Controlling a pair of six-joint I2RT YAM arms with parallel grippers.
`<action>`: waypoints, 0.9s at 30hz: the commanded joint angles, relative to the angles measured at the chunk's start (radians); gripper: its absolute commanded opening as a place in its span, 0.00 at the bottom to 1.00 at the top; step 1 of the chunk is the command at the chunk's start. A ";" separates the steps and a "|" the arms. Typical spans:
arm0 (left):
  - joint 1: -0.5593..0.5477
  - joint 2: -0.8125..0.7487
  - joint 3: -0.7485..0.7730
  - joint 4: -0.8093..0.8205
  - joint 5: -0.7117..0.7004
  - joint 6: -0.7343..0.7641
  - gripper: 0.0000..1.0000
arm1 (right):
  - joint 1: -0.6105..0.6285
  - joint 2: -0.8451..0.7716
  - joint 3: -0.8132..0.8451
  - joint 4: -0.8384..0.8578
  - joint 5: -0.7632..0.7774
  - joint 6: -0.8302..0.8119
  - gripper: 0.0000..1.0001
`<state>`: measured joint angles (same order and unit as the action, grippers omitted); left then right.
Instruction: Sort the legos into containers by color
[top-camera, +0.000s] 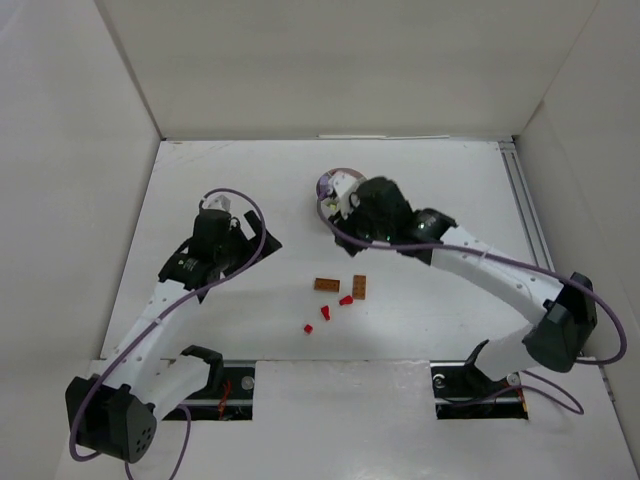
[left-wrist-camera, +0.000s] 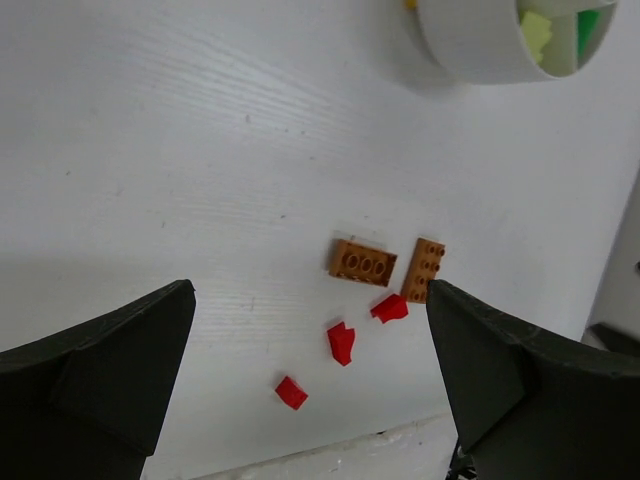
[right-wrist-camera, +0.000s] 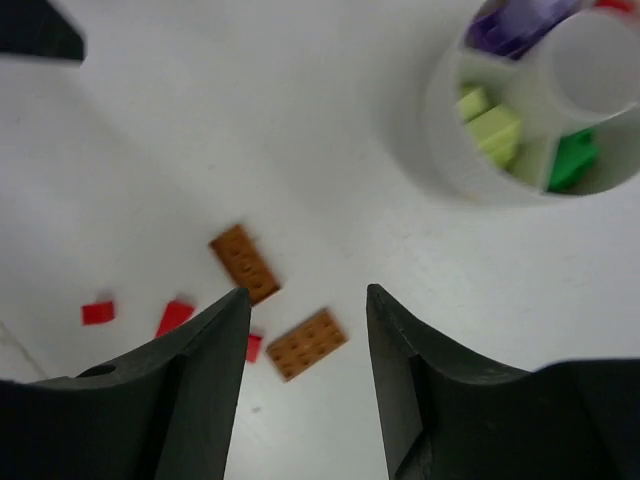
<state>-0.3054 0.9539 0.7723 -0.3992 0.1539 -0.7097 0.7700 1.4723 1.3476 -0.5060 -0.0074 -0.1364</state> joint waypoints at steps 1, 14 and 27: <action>0.003 -0.021 -0.036 -0.105 -0.086 -0.057 1.00 | 0.163 -0.070 -0.199 0.092 0.135 0.225 0.56; -0.018 -0.191 -0.203 -0.066 0.024 -0.091 1.00 | 0.583 0.209 -0.268 0.152 0.427 0.552 0.56; -0.018 -0.247 -0.203 -0.084 0.012 -0.103 1.00 | 0.592 0.290 -0.217 0.090 0.569 0.670 0.56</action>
<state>-0.3195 0.7071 0.5735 -0.4885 0.1574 -0.8104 1.3617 1.7802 1.0966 -0.3939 0.4789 0.4797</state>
